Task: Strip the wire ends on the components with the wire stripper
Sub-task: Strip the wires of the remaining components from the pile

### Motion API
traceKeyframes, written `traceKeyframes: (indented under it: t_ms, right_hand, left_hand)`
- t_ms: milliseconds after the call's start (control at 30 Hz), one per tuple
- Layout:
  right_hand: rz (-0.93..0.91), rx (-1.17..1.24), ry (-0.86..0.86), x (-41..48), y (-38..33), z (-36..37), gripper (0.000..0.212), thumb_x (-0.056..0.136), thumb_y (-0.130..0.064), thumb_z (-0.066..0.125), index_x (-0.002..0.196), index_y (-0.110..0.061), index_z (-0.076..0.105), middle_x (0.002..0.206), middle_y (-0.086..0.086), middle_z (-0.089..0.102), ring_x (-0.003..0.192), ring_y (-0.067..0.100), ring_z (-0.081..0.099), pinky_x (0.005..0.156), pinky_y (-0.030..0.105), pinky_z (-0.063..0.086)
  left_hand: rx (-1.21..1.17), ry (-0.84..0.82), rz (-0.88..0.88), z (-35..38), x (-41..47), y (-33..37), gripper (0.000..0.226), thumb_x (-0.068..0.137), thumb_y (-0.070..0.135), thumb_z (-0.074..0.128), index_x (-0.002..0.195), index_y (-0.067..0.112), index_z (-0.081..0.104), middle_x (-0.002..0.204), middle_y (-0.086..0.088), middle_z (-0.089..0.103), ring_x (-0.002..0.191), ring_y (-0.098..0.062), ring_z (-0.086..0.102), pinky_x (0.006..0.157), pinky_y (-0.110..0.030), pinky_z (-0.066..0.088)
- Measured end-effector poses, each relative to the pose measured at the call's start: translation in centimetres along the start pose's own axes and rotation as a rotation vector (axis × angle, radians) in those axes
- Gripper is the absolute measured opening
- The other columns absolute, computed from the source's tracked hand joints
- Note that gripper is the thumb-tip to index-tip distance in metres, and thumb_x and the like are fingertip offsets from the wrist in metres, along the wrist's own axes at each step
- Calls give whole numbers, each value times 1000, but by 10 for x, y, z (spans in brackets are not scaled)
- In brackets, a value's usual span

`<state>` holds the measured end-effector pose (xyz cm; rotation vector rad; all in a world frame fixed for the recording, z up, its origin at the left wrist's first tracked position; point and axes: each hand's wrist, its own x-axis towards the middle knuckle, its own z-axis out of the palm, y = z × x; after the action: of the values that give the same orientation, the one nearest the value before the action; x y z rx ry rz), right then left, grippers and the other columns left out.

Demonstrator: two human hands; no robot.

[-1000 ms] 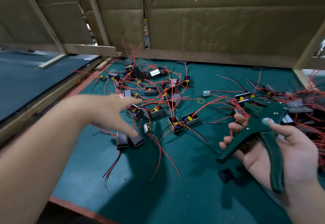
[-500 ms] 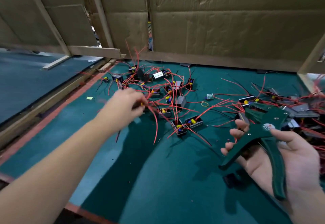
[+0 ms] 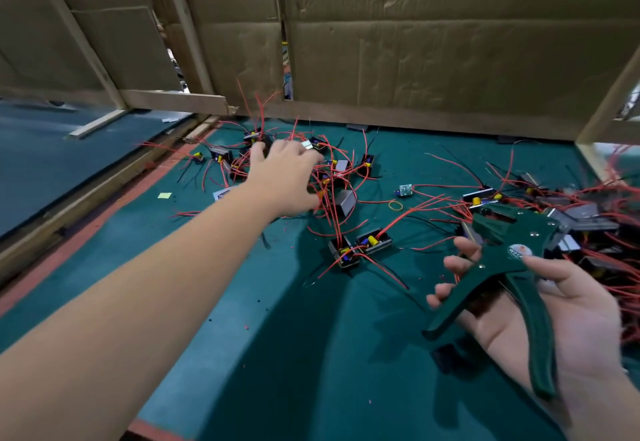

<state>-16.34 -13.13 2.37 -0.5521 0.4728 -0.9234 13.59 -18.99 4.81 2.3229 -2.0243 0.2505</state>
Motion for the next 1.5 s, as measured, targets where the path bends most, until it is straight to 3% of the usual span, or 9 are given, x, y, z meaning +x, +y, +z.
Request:
traceKeyframes:
  t_ms: [300, 433, 567, 700, 867, 1033, 1200, 1367, 1500]
  right_hand:
    - [-28, 1, -4, -2, 0, 3, 36, 63, -28, 53, 80, -6, 76, 87, 18, 69, 69, 35, 67, 61, 47, 56]
    - [-4, 27, 3, -1, -1, 5, 63, 47, -28, 65, 101, 3, 69, 87, 24, 65, 67, 41, 64, 60, 49, 56]
    - [-7, 26, -1, -2, -2, 7, 65, 47, -28, 64, 104, 3, 68, 86, 24, 64, 66, 40, 63, 58, 48, 56]
    - [-4, 24, -10, -2, -1, 6, 73, 41, -28, 73, 107, 2, 67, 87, 24, 65, 67, 40, 64, 61, 49, 57]
    - [-12, 24, -8, -1, -2, 5, 63, 45, -28, 68, 100, 2, 69, 86, 24, 65, 67, 42, 63, 57, 46, 56]
    - [-9, 12, -7, -1, -2, 7, 70, 35, -27, 77, 99, 1, 71, 85, 24, 65, 65, 40, 63, 58, 46, 56]
    - [-18, 39, -27, 0, -1, 3, 71, 41, -28, 74, 104, 3, 69, 86, 25, 65, 66, 42, 63, 58, 48, 56]
    - [2, 52, -26, 3, 1, 3, 76, 35, -26, 81, 103, 5, 69, 86, 27, 65, 67, 44, 63, 58, 50, 55]
    - [-8, 85, -35, 3, 1, 2, 68, 37, -22, 81, 97, 7, 70, 84, 26, 66, 65, 41, 66, 54, 49, 54]
  left_hand:
    - [-336, 2, -240, 27, 8, 33, 136, 37, 105, 22, 150, 34, -1, 156, -8, 23, 140, -35, 25, 107, -61, 18]
    - [-283, 5, -289, 34, 14, 41, 150, 31, 106, 25, 151, 22, -9, 159, -8, 14, 146, -31, 11, 109, -66, 9]
    - [-156, -170, -255, 40, 21, 41, 122, 49, 98, 41, 147, 28, 19, 151, -7, 29, 142, -36, 16, 106, -63, 17]
    - [-74, -2, -223, 46, 24, 31, 61, 84, 60, 50, 132, 23, 43, 132, -9, 47, 128, -34, 36, 98, -49, 34]
    - [9, 136, -336, 38, 26, 8, 30, 88, 27, 54, 111, 8, 56, 117, -15, 59, 113, -36, 49, 87, -40, 40]
    - [97, 186, -380, 29, 27, -8, 37, 82, 12, 61, 117, 7, 50, 123, -18, 49, 114, -38, 45, 90, -42, 37]
    - [165, 250, -207, 25, 40, 4, 90, 66, 23, 70, 143, 27, 25, 149, -9, 23, 138, -33, 18, 110, -48, 12]
    - [16, 267, -89, 27, 68, 29, 62, 84, 38, 54, 142, 30, 34, 141, -11, 40, 137, -32, 27, 103, -50, 27]
    - [-64, -11, -206, 39, 91, 38, 72, 83, 75, 36, 146, 47, 18, 153, -19, 21, 141, -47, 11, 106, -60, 22]
